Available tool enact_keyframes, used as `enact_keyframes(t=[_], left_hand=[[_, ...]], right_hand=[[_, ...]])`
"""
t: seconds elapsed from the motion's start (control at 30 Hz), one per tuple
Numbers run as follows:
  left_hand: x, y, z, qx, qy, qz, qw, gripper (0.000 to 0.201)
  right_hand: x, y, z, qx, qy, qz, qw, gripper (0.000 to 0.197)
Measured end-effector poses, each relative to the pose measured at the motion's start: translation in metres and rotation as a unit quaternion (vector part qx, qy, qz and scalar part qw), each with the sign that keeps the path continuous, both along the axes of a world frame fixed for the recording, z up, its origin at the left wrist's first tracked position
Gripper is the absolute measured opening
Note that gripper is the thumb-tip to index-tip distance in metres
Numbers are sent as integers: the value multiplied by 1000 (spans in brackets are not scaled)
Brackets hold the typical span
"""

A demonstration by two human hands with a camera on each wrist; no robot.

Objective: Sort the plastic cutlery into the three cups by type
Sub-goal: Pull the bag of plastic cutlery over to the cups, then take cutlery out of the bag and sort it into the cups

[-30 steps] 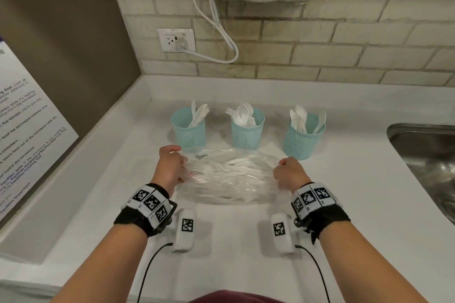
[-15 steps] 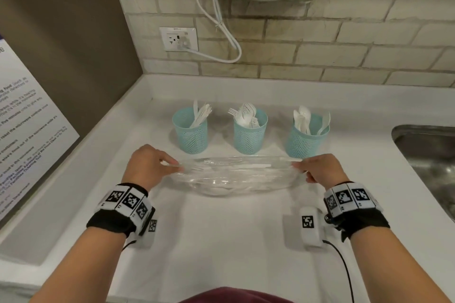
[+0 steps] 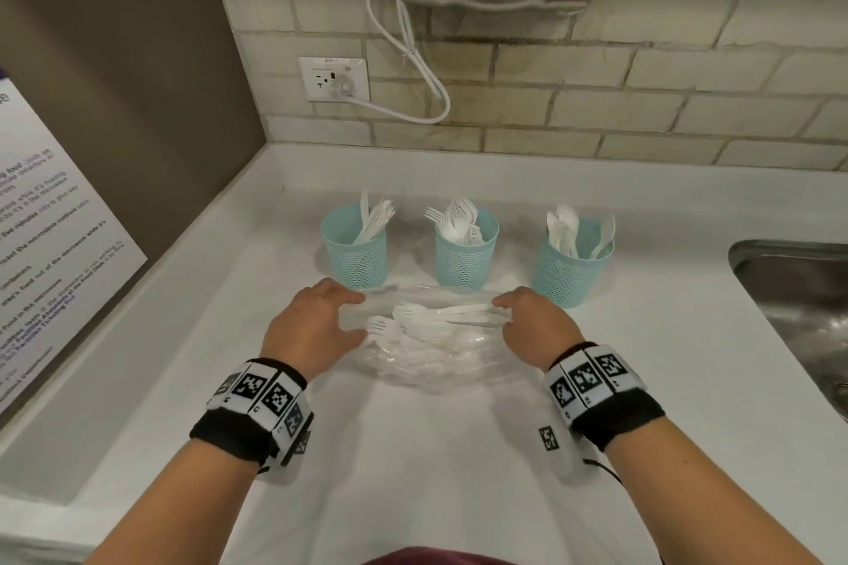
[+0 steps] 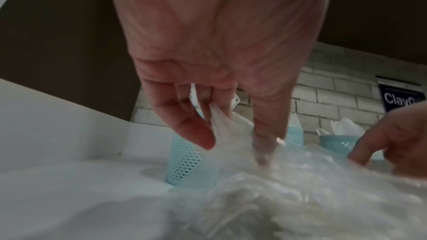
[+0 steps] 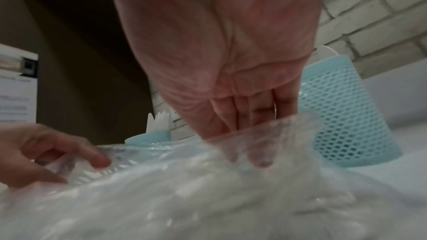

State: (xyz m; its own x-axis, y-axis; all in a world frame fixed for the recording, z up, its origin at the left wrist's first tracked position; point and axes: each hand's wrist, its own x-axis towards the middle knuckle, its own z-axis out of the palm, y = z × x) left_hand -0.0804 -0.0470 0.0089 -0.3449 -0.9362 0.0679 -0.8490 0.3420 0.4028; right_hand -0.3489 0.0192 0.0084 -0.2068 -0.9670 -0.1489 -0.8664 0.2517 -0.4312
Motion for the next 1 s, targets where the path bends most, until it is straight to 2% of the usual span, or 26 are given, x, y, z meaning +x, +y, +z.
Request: enact_keyframes(t=[0.07,0.1,0.2,0.3,0.37,0.43,0.77,0.93,1.0], left_hand=[[-2,0,2,57,2,5,998,71],[-3,0,3,76,10,2,997,80],[-2,-2,1,132,19,-9,991,95],[-1,-1,-3,172,32,-29,984,104],[-4,0,-5,191,62,-48,978,106],[-7,1,-4,201,86,-61,974,105],[-10,1,-4,191,136,-79,969,101],[-9,1,-4,190,137,-73,969,99],[-7,2,-4,195,138,-61,969,99]], right_hand=[[0,-3,2,53,23,25,998,66],[0,-4,3,71,33,39,996,73],[4,-4,3,121,86,67,987,89],[13,-6,3,145,182,98,968,91],[20,-13,3,154,204,119,959,87],[26,-21,4,181,187,117,958,87],[51,-51,5,174,-18,163,971,84],[56,-49,2,130,72,165,975,69],[54,-49,-2,119,69,162,977,68]])
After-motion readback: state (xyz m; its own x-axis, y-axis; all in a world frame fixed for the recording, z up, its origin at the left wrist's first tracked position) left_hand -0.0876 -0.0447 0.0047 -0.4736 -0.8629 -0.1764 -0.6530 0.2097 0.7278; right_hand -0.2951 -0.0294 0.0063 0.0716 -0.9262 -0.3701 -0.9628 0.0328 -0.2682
